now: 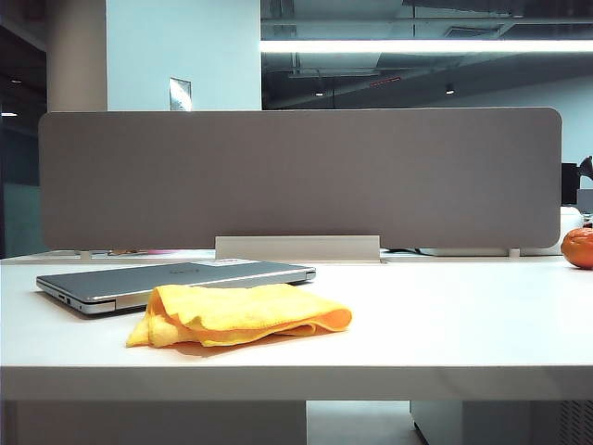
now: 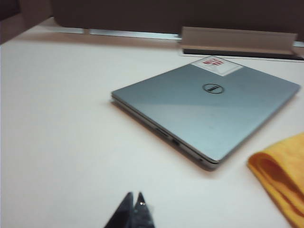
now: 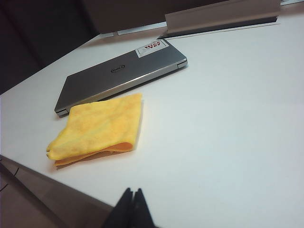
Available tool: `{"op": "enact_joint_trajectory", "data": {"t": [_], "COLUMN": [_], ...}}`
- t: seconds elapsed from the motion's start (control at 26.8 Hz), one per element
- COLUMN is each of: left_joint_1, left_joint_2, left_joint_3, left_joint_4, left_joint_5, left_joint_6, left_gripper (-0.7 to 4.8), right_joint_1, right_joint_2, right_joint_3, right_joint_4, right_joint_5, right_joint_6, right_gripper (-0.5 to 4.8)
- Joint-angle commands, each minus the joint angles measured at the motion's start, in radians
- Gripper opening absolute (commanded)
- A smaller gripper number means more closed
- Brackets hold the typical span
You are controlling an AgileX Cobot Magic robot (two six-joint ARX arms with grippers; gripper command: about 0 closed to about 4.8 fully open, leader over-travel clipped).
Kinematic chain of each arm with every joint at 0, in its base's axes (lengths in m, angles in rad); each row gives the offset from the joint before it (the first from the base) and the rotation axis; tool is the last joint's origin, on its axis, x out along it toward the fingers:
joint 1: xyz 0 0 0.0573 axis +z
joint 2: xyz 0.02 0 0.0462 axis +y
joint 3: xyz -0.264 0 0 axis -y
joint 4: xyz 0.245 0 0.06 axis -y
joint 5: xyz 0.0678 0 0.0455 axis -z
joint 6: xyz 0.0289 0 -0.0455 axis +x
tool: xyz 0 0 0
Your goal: Pick up the yellow rag and put it over the laptop.
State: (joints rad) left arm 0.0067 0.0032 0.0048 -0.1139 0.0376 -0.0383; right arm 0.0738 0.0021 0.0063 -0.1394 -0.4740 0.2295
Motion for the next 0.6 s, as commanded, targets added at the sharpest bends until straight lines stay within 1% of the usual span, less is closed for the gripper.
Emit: {"op": "enact_joint_trajectory", "data": {"t": [0.04, 0.11, 0.19, 0.26, 0.3, 0.41, 0.6], "left_joint_1": [0.001, 0.000, 0.000, 0.000, 0.000, 0.001, 0.000], "left_joint_2": [0.001, 0.001, 0.002, 0.004, 0.008, 0.041, 0.162], "left_joint_3": [0.006, 0.015, 0.040, 0.070, 0.083, 0.131, 0.221], "left_joint_4": [0.010, 0.011, 0.011, 0.014, 0.016, 0.018, 0.023], "left_joint_5": [0.085, 0.119, 0.141, 0.143, 0.145, 0.167, 0.192], "left_joint_6": [-0.003, -0.003, -0.047, -0.116, -0.127, -0.130, -0.131], "left_gripper": [-0.06, -0.06, -0.06, -0.06, -0.06, -0.06, -0.06], "right_joint_1": [0.001, 0.000, 0.000, 0.000, 0.000, 0.000, 0.000], "right_joint_2": [-0.001, -0.001, -0.001, -0.001, -0.001, -0.001, -0.001], "right_joint_3": [-0.006, -0.006, -0.006, -0.006, -0.006, -0.006, -0.006], "right_joint_4": [0.017, 0.017, 0.017, 0.017, 0.017, 0.017, 0.017], "right_joint_5": [0.002, 0.003, 0.004, 0.004, 0.005, 0.005, 0.005], "right_joint_6": [0.010, 0.010, 0.010, 0.010, 0.009, 0.009, 0.009], "right_gripper": [-0.05, -0.05, -0.05, -0.05, -0.05, -0.05, -0.05]}}
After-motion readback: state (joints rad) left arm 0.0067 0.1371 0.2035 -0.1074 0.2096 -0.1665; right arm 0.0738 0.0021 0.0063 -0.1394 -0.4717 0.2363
